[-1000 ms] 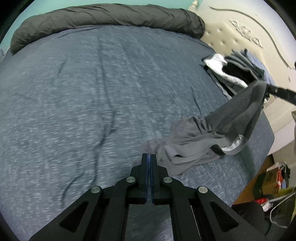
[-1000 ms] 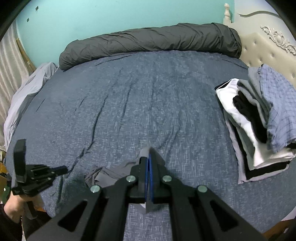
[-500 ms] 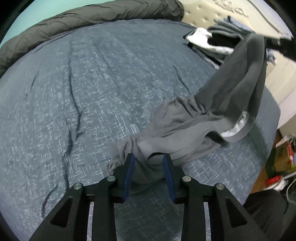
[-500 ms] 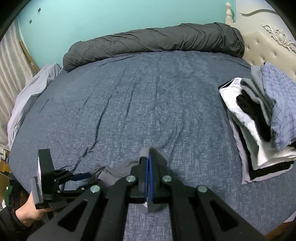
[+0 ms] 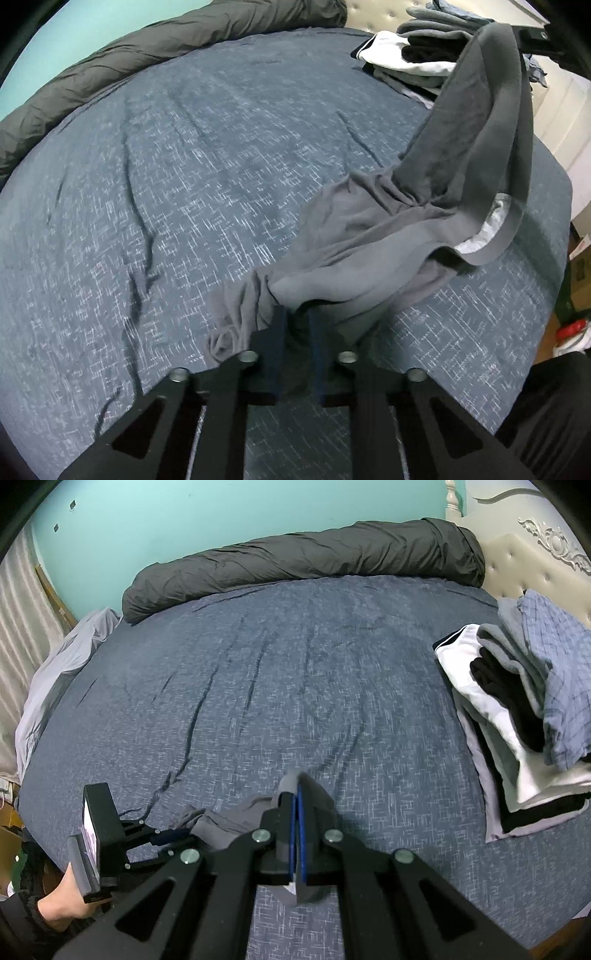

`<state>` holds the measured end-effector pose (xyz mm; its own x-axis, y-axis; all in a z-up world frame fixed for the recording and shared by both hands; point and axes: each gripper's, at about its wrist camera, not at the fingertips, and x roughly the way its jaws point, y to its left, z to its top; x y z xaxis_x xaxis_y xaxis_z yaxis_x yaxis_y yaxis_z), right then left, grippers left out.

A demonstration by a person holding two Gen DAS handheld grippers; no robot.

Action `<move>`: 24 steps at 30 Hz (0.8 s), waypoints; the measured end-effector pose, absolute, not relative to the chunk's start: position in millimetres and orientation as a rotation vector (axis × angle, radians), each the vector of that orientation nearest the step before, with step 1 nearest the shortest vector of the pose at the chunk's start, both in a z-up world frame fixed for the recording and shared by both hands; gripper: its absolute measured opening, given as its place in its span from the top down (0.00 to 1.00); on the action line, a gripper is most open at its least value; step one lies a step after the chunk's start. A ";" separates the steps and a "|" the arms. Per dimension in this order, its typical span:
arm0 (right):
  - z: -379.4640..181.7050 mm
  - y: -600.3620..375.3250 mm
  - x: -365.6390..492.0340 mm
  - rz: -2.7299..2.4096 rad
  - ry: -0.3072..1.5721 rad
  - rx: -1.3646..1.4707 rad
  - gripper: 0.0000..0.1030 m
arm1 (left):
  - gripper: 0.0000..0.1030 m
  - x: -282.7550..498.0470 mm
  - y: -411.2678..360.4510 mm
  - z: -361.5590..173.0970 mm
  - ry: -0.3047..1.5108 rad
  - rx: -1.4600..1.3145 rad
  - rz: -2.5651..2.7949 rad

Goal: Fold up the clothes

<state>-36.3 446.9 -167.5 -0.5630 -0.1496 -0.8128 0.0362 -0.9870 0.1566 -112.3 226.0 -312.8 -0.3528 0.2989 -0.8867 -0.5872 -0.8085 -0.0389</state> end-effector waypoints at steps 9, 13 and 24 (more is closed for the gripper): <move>-159.7 454.5 -32.3 -2.701 -0.188 1.397 0.99 | 0.98 -113.7 205.4 -283.6 0.358 -1.285 2.234; -148.3 459.2 -28.9 -2.721 -0.193 1.379 0.99 | 0.98 -116.3 182.0 -253.3 0.329 -1.254 2.298; -97.4 459.3 -17.8 -2.763 -0.235 1.284 0.99 | 0.99 -117.8 102.7 -148.8 0.293 -1.169 2.487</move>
